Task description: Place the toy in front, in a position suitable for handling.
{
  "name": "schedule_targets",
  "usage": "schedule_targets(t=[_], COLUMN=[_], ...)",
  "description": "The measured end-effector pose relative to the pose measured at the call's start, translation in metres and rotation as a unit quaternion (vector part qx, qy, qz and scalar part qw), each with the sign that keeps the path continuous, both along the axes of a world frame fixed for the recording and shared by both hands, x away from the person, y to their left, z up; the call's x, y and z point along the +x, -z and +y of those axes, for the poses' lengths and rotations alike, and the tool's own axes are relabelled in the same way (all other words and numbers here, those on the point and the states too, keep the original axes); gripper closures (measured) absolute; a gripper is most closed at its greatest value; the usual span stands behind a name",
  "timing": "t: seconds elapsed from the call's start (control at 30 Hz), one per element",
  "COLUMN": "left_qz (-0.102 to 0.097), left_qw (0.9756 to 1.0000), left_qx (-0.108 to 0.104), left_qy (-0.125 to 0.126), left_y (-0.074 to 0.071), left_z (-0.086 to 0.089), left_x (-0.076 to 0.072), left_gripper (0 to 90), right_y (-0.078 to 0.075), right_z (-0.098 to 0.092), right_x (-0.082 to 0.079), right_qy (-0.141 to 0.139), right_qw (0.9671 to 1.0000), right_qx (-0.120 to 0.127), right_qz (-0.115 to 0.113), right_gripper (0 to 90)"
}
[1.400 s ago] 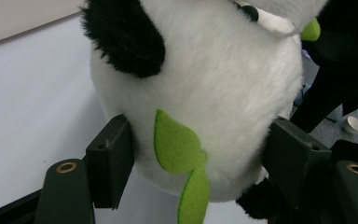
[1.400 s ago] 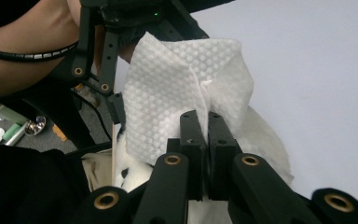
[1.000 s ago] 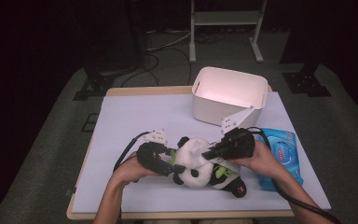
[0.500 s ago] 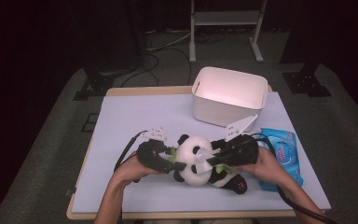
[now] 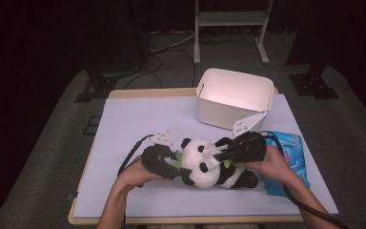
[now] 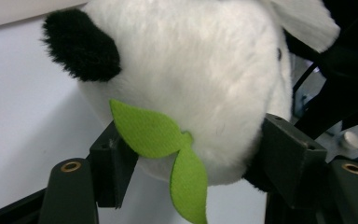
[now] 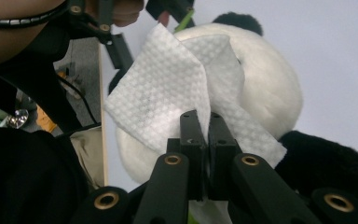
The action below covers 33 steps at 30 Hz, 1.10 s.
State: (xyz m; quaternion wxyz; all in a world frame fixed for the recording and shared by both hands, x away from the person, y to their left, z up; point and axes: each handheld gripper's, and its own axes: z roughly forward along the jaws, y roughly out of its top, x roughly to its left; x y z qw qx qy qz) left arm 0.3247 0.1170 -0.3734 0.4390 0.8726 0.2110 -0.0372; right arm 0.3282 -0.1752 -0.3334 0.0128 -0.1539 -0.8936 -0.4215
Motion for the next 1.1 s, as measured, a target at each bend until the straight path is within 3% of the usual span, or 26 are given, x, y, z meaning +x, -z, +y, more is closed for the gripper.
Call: schedule_targets(t=[0.3, 0.57, 0.73, 0.93, 1.1], left_qz=[0.004, 0.005, 0.007, 0.006, 0.002], left_qw=[0.9999, 0.9998, 0.9997, 0.9997, 0.9998], left_qx=[-0.001, -0.001, -0.004, -0.01, -0.01], left_qy=[-0.011, -0.017, -0.022, -0.021, -0.016], left_y=[-0.001, -0.002, -0.002, -0.002, -0.002], left_z=[0.0, -0.002, -0.001, -0.001, -0.001], left_x=[0.001, 0.0, 0.001, 0.002, 0.002], left_gripper=[33.7, 33.9, 33.9, 33.9, 33.8], right_y=[-0.005, -0.001, 0.006, 0.016, 0.012], right_z=[0.006, 0.021, 0.028, 0.015, 0.0], right_x=[-0.012, -0.021, -0.027, -0.033, -0.037], right_qy=[-0.015, -0.04, -0.057, -0.052, -0.039], right_qw=[0.9998, 0.9992, 0.9982, 0.9984, 0.999], right_qx=[0.014, 0.005, -0.014, -0.023, -0.022], right_qz=[-0.006, -0.008, -0.011, 0.0, -0.005], right_gripper=[86.7, 86.7, 86.7, 86.7, 86.7])
